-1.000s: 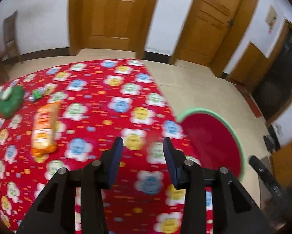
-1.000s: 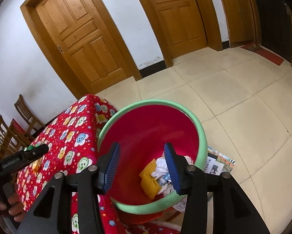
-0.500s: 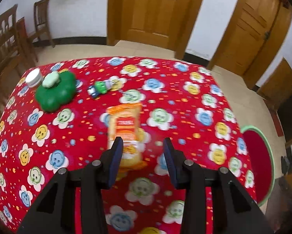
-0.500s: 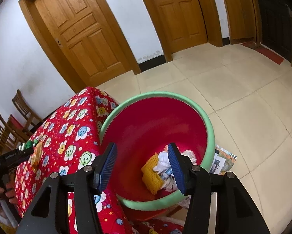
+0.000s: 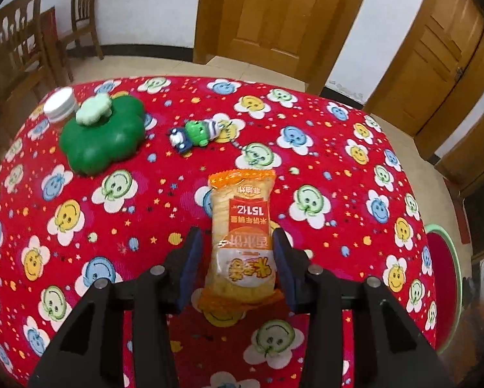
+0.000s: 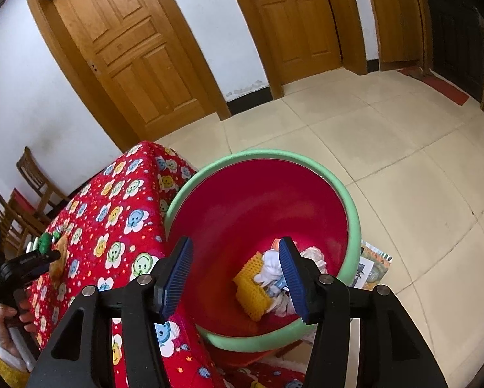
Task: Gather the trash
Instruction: 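Move the left tool to the table and grasp the orange snack bag, then grasp the green toy figure with the right tool while the left tool holds the snack bag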
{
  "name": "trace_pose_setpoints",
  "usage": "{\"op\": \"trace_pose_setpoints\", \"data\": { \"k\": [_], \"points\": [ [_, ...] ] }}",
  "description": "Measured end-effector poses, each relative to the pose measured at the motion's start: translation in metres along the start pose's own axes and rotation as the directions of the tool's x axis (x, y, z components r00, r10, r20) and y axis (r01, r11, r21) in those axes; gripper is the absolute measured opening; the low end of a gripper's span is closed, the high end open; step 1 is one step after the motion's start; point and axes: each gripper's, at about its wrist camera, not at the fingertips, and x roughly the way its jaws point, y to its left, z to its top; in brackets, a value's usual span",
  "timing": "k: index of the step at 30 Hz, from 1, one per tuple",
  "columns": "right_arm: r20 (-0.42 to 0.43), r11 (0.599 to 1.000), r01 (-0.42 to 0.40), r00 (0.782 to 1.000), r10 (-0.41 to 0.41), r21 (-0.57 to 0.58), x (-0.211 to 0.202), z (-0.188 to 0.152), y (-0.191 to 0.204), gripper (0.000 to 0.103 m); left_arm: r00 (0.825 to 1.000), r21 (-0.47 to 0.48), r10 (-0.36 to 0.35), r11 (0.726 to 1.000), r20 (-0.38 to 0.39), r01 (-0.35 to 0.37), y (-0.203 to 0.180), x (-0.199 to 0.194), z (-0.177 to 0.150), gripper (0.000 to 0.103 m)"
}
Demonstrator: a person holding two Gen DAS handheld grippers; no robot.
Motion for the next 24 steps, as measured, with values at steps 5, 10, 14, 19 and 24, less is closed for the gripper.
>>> {"op": "trace_pose_setpoints", "data": {
  "k": [5, 10, 14, 19, 24],
  "points": [
    [-0.010, 1.000, -0.006, 1.000, 0.006, -0.011, 0.002, 0.000, 0.007, 0.057, 1.000, 0.003, 0.000, 1.000, 0.005, 0.000, 0.000, 0.006, -0.001, 0.044],
    [-0.024, 0.999, -0.028, 0.999, 0.027, -0.046, 0.003, 0.001, 0.024, 0.057, 1.000, 0.019, 0.001, 1.000, 0.023, -0.002, -0.002, 0.006, -0.002, 0.038],
    [-0.020, 0.994, -0.058, 0.998, 0.057, -0.095, -0.002, 0.004, 0.046, 0.057, 0.998, 0.022, -0.046, 0.999, 0.032, 0.046, 0.005, 0.000, -0.003, 0.037],
    [-0.036, 0.981, -0.107, 0.994, 0.102, -0.159, -0.001, 0.005, 0.082, 0.057, 0.995, 0.018, -0.053, 0.998, 0.082, 0.052, 0.020, -0.024, -0.002, 0.037],
    [-0.068, 0.962, -0.169, 0.985, 0.158, -0.215, 0.005, 0.004, 0.123, 0.057, 0.992, -0.026, -0.009, 1.000, 0.123, 0.012, 0.053, -0.047, 0.007, 0.037]
  ]
}}
